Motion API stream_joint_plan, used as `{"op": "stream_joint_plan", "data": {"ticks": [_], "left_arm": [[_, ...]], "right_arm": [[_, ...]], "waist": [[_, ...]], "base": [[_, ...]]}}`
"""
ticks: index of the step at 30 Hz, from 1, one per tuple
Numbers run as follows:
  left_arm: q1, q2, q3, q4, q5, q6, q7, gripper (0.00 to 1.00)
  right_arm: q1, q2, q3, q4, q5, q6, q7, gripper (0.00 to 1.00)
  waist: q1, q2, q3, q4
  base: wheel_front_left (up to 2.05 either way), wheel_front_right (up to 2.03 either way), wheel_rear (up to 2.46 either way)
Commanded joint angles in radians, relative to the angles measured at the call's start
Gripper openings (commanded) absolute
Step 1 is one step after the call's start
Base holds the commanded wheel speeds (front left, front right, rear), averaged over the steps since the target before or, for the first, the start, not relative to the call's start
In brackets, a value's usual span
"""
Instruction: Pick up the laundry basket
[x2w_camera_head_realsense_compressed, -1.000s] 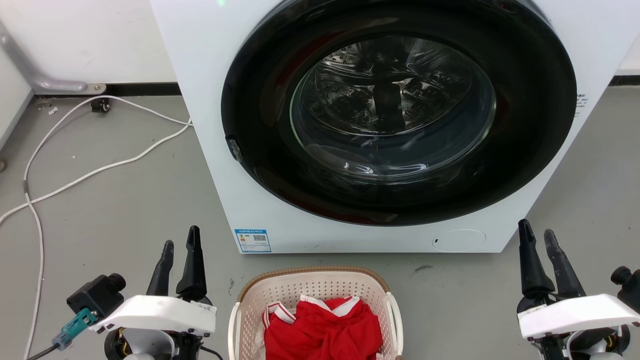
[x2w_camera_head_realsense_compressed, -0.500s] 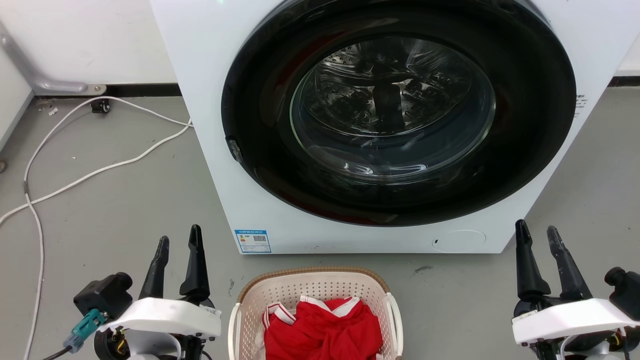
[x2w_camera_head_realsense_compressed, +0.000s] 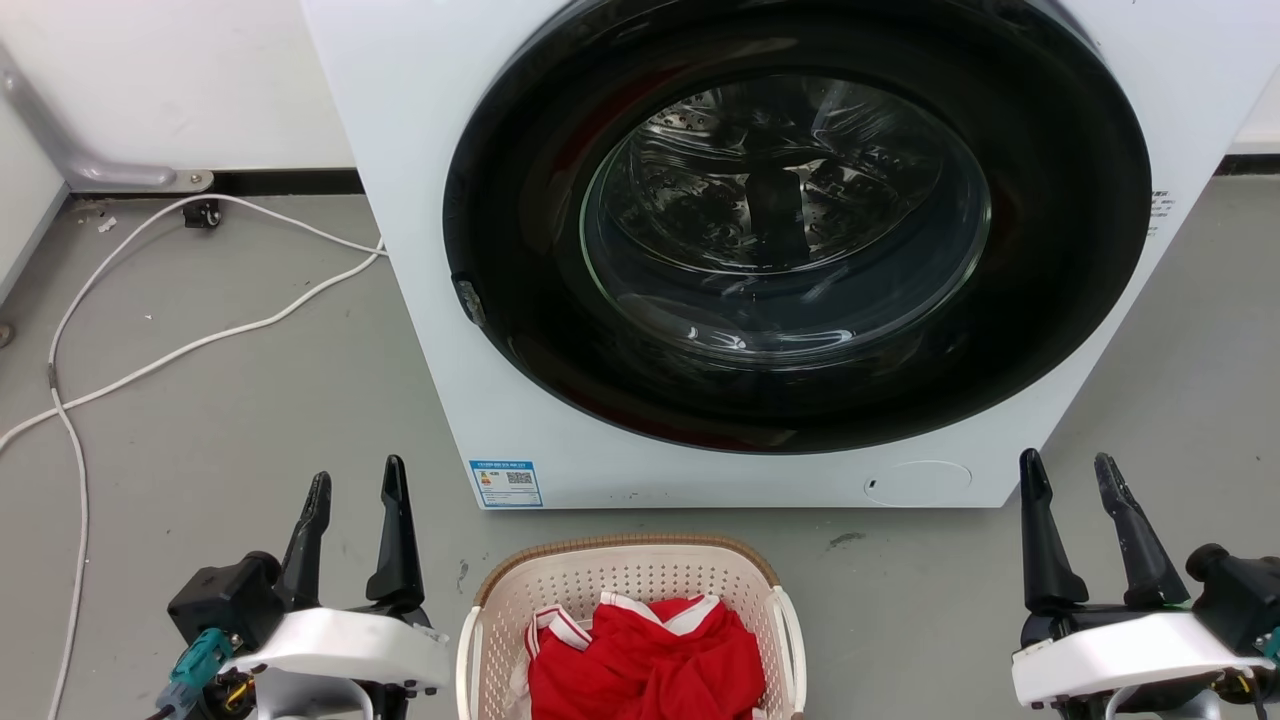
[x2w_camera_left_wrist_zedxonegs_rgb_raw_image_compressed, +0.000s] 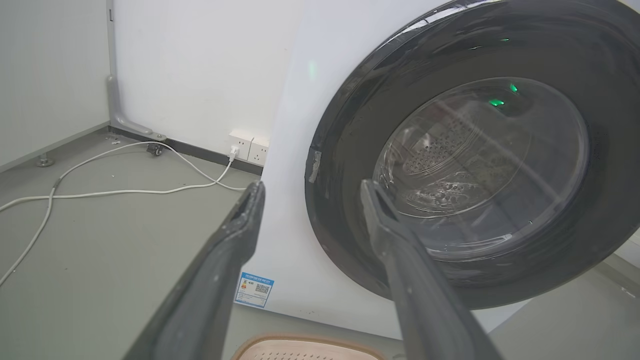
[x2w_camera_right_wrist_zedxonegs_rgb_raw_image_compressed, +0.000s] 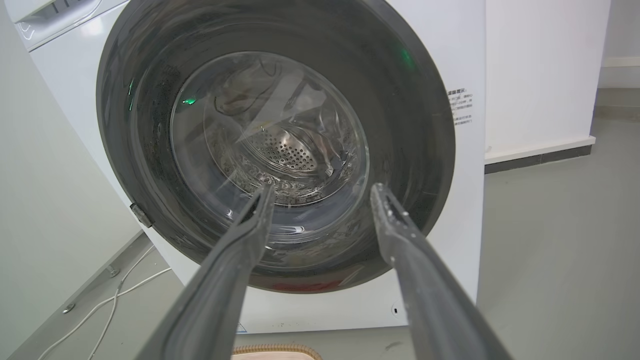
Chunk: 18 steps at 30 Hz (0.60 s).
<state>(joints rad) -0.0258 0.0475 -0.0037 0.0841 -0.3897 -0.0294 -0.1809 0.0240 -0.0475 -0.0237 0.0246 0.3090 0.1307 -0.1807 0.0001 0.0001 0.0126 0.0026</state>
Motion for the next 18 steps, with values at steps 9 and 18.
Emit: {"op": "stream_joint_plan", "data": {"ticks": [9, 18], "left_arm": [[0.008, 0.003, -0.005, -0.017, 0.094, 0.004, -0.028, 1.00], [0.018, 0.004, -0.008, -0.019, 0.166, 0.007, -0.045, 1.00]], "right_arm": [[0.015, -0.004, 0.007, -0.020, -0.103, 0.000, -0.026, 1.00], [0.023, -0.004, 0.008, -0.021, -0.180, 0.000, -0.045, 1.00]], "waist": [[-0.0001, -0.0001, 0.003, 0.001], [-0.0001, -0.0001, 0.005, -0.001]], "base": [[0.00, 0.00, 0.00], [0.00, 0.00, 0.00]]}}
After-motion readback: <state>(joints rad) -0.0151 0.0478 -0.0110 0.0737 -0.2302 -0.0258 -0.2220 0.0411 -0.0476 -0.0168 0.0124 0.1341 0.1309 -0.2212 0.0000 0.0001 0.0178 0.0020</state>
